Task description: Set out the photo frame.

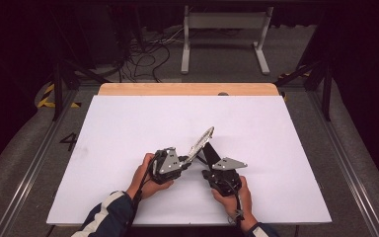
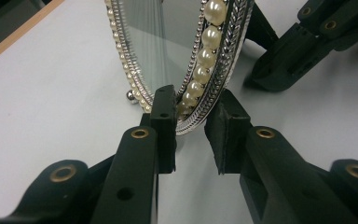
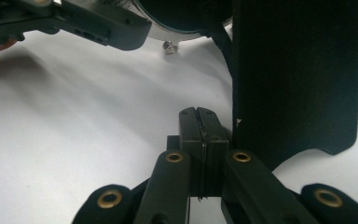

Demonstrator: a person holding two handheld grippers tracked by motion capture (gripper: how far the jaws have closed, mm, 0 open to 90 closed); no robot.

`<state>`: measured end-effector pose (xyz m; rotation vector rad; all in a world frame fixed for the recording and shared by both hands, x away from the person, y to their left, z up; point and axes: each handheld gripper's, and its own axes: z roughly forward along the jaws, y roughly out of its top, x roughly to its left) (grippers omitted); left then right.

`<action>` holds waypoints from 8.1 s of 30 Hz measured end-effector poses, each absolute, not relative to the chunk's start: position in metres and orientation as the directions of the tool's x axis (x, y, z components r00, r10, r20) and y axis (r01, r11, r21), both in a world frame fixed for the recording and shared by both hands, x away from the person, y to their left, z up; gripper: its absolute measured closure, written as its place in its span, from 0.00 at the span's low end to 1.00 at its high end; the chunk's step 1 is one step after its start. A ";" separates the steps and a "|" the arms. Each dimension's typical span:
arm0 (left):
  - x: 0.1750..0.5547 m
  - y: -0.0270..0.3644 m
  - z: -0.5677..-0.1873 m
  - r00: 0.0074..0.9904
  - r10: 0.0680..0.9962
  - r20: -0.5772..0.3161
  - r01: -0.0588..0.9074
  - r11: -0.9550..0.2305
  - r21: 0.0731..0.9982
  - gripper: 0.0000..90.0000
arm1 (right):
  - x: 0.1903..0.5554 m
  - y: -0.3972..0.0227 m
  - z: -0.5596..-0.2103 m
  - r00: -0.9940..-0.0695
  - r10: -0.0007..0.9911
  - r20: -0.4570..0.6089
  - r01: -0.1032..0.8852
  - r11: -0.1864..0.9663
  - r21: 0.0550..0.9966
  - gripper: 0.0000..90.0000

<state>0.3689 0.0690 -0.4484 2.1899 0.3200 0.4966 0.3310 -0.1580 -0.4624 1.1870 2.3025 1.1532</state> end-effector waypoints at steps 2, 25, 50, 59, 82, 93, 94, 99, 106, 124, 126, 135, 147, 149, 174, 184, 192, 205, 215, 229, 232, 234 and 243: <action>0.368 0.068 -0.449 0.893 0.390 0.226 0.063 -0.604 0.794 0.81 | 0.332 -0.162 -0.462 -0.610 0.788 0.081 0.538 0.337 0.773 1.00; 0.361 0.059 -0.448 0.907 0.356 0.225 0.039 -0.603 0.797 0.84 | 0.346 -0.184 -0.462 -0.610 0.789 0.071 0.532 0.342 0.775 1.00; 0.364 0.054 -0.450 0.913 0.370 0.171 0.081 -0.576 0.814 0.85 | 0.358 -0.192 -0.462 -0.589 0.807 0.044 0.535 0.349 0.769 1.00; 0.354 0.069 -0.437 0.916 0.366 0.163 0.078 -0.563 0.823 0.87 | 0.356 -0.192 -0.461 -0.592 0.805 0.041 0.527 0.348 0.775 0.98; 0.326 0.166 -0.449 0.843 0.521 0.131 0.220 -0.557 0.801 0.42 | 0.332 -0.171 -0.443 -0.652 0.755 0.061 0.422 0.294 0.858 0.55; 0.310 0.183 -0.457 0.821 0.564 0.093 0.288 -0.549 0.785 0.26 | 0.344 -0.150 -0.440 -0.638 0.765 0.090 0.423 0.251 0.871 0.47; 0.309 0.185 -0.458 0.817 0.568 0.096 0.292 -0.553 0.781 0.26 | 0.345 -0.148 -0.441 -0.634 0.768 0.091 0.427 0.249 0.869 0.46; 0.302 0.192 -0.461 0.803 0.588 0.099 0.312 -0.557 0.770 0.25 | 0.354 -0.138 -0.442 -0.608 0.785 0.121 0.443 0.209 0.872 0.42; 0.294 0.207 -0.460 0.763 0.639 0.092 0.345 -0.524 0.778 0.24 | 0.362 -0.132 -0.444 -0.560 0.819 0.127 0.454 0.175 0.874 0.44; 0.293 0.211 -0.458 0.758 0.646 0.088 0.346 -0.513 0.786 0.24 | 0.364 -0.151 -0.440 -0.587 0.794 0.158 0.480 0.184 0.858 0.69; 0.295 0.209 -0.457 0.761 0.642 0.092 0.342 -0.519 0.783 0.24 | 0.363 -0.153 -0.440 -0.596 0.789 0.149 0.476 0.198 0.857 0.70; 0.302 0.201 -0.458 0.788 0.609 0.087 0.327 -0.534 0.780 0.24 | 0.357 -0.160 -0.441 -0.619 0.773 0.141 0.465 0.216 0.858 0.71; 0.306 0.198 -0.458 0.784 0.615 0.089 0.329 -0.532 0.780 0.24 | 0.355 -0.159 -0.443 -0.622 0.774 0.121 0.460 0.236 0.856 0.73; 0.305 0.197 -0.458 0.786 0.612 0.090 0.327 -0.535 0.779 0.24 | 0.354 -0.158 -0.443 -0.608 0.786 0.111 0.461 0.236 0.856 0.69; 0.308 0.193 -0.458 0.790 0.606 0.098 0.316 -0.538 0.782 0.24 | 0.354 -0.159 -0.444 -0.604 0.785 0.135 0.458 0.203 0.865 0.74; 0.316 0.184 -0.458 0.807 0.582 0.098 0.303 -0.552 0.777 0.24 | 0.349 -0.167 -0.443 -0.621 0.772 0.135 0.460 0.219 0.861 0.77; 0.320 0.178 -0.458 0.821 0.562 0.101 0.288 -0.561 0.776 0.24 | 0.345 -0.171 -0.443 -0.625 0.769 0.136 0.460 0.223 0.859 0.79; 0.326 0.168 -0.458 0.840 0.533 0.103 0.270 -0.575 0.772 0.24 | 0.337 -0.176 -0.441 -0.612 0.780 0.127 0.442 0.204 0.874 0.75; 0.326 0.168 -0.459 0.840 0.533 0.102 0.275 -0.581 0.766 0.24 | 0.345 -0.168 -0.447 -0.603 0.783 0.152 0.452 0.178 0.874 0.79; 0.368 0.136 -0.447 0.873 0.485 0.058 0.253 -0.551 0.795 0.21 | 0.354 -0.175 -0.444 -0.642 0.740 0.201 0.494 0.198 0.847 0.86; 0.381 0.125 -0.444 0.882 0.470 0.042 0.245 -0.533 0.810 0.22 | 0.358 -0.176 -0.443 -0.659 0.721 0.211 0.500 0.211 0.840 0.86; 0.389 0.117 -0.442 0.889 0.458 0.034 0.236 -0.520 0.821 0.22 | 0.361 -0.177 -0.442 -0.671 0.710 0.216 0.505 0.222 0.834 0.87; 0.420 0.097 -0.438 0.894 0.446 -0.034 0.268 -0.473 0.839 0.22 | 0.374 -0.178 -0.437 -0.726 0.652 0.221 0.505 0.287 0.814 0.87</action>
